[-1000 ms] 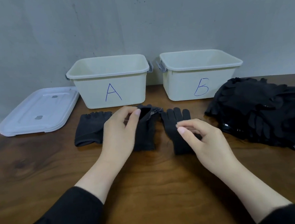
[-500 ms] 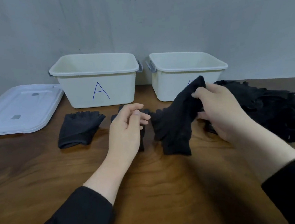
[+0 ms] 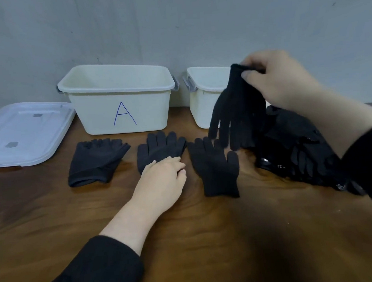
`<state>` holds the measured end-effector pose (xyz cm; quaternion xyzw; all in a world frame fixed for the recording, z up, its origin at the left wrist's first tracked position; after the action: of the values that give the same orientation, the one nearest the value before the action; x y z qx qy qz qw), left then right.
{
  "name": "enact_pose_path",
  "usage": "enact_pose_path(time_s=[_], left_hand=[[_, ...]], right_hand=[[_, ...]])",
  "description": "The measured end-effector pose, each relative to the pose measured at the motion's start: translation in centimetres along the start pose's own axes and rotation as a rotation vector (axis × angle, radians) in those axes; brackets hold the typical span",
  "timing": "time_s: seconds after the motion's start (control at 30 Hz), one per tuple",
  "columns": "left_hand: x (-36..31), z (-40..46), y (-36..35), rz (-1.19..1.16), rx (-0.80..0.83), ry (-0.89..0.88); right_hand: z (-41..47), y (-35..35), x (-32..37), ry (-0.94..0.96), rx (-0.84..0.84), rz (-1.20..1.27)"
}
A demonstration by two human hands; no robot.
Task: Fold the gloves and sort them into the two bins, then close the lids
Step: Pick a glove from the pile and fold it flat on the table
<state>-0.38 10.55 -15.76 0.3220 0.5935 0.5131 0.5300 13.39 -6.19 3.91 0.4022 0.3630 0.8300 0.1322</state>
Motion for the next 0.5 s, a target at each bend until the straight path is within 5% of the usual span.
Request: enact_pose_path(time_s=[0.1, 0.23, 0.33, 0.5], left_hand=[[-0.1, -0.3, 0.9, -0.086, -0.089, 0.035], [-0.2, -0.4, 2.0, -0.158, -0.23, 0.033], [-0.9, -0.4, 1.6, -0.109, -0.216, -0.024], [-2.2, -0.3, -0.1, -0.028, -0.134, -0.141]], right_hand=[[-1.6, -0.6, -0.1, 0.088, -0.107, 0.165], [-9.1, -7.0, -3.3, 0.196, 0.025, 0.038], [-15.1, -12.1, -6.3, 0.214, 0.195, -0.052], [-16.0, -11.9, -7.4, 0.055, 0.146, 0.159]])
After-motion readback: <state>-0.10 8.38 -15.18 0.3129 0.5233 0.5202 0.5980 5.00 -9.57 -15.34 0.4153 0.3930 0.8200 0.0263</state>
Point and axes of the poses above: each hand's wrist, its own z-axis towards the middle knuckle, its own y-axis out of the back of the hand, x = y × z, the point moved 6 cm from there along z, towards the middle knuckle, and after that the axes turned 9 degrees about z, right-handed, at the moved point
